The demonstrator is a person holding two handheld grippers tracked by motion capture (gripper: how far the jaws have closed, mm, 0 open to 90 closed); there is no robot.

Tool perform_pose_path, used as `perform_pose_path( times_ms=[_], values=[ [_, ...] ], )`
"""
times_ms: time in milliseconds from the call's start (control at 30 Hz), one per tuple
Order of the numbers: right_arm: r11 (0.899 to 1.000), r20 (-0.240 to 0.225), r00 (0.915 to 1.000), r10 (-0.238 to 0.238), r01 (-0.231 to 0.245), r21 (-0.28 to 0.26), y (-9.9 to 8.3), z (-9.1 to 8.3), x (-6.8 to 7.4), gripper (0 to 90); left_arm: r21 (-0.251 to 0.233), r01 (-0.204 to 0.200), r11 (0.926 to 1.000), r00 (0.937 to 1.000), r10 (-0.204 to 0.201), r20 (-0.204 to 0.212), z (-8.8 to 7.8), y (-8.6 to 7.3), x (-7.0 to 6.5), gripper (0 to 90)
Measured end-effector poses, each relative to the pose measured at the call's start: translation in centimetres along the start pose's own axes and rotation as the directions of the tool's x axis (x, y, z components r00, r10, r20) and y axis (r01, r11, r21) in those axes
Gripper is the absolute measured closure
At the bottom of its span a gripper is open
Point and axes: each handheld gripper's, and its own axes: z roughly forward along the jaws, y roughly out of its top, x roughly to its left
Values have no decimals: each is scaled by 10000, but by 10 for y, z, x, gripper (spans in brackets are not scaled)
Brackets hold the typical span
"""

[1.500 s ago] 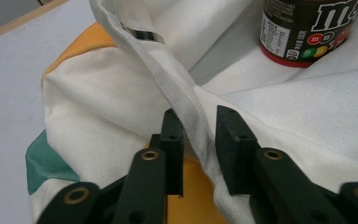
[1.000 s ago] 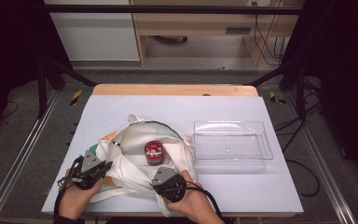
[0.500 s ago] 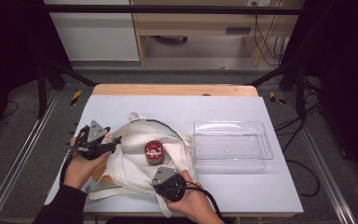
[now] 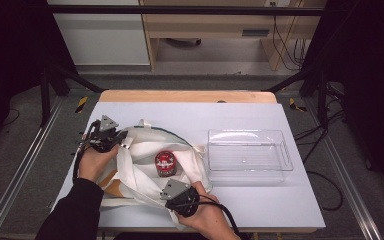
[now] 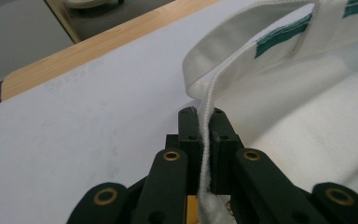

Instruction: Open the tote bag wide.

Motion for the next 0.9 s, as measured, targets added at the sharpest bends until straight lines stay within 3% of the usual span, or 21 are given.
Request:
perform_pose_path(
  times_ms=[267,333,400,533,633,667,767,800,833,900],
  values=[
    [9996,-214,9997,-108,114,267,-10,6,7,878,856,-141,9962,9999,139,29,18,-9,-2,863],
    [9995,-356,9993,99,-88,318,-14,9,6,878,1171,-168,9930,9999,164,43,28,-15,-4,862],
    [9994,-385,9991,150,-137,322,-15,9,5,878,1174,-156,9930,9999,154,30,29,-16,-4,860],
    [9989,-535,9978,394,-379,286,-18,11,3,869,860,-15,9963,9999,2,155,26,-21,-5,840],
    [9985,-576,9974,437,-417,347,-17,10,2,829,668,-25,9978,10000,20,72,18,-20,-5,740],
    [9986,-650,9968,470,-453,286,-15,9,1,757,467,-28,9989,10000,26,45,9,-20,-7,706],
    [9985,-558,9970,536,-530,126,-11,2,-3,669,191,-52,9998,10000,54,-71,-3,-20,-10,592],
    [9981,-592,9964,608,-603,89,-8,-1,-5,636,-198,12,9998,9998,-16,-216,-15,-20,-13,553],
    [9981,-615,9962,618,-614,75,-6,-3,-7,596,-198,12,9998,9998,-16,-216,-15,-20,-13,519],
    [9984,-581,9967,559,-558,28,0,-10,-11,551,-722,100,9973,9997,-116,-213,-36,-24,-20,494]
  ],
)
